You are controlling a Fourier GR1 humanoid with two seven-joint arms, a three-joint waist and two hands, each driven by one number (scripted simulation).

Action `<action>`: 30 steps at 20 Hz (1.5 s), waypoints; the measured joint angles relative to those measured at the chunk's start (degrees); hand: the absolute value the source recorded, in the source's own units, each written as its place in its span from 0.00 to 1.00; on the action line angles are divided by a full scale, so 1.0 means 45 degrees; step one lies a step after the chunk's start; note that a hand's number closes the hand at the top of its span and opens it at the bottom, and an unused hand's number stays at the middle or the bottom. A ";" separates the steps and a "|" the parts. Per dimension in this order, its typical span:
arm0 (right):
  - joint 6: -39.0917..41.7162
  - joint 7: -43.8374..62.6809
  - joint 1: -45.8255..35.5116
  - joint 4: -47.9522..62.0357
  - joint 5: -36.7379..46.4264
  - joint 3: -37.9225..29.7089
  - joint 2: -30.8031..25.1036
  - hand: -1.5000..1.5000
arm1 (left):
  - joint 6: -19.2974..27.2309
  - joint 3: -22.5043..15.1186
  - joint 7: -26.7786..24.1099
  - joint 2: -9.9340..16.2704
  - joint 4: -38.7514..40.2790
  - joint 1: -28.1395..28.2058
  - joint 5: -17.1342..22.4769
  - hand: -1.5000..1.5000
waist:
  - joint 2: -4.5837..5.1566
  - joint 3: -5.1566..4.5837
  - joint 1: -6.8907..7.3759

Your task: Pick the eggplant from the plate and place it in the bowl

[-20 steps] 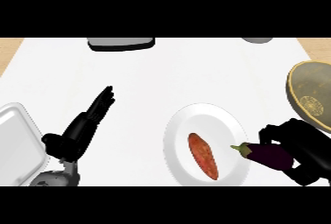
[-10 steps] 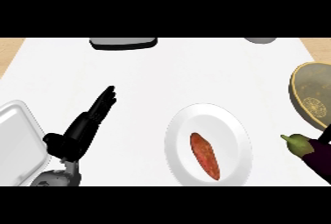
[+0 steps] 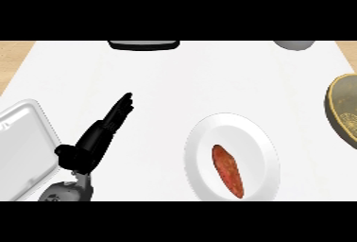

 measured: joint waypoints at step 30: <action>0.0531 -0.4602 -0.8436 1.5039 0.2214 0.0383 -0.0738 0.00 | -0.0059 -0.0074 -0.0139 -0.0383 0.0371 -0.0247 -0.0354 0.50 | 0.0090 0.0019 0.0299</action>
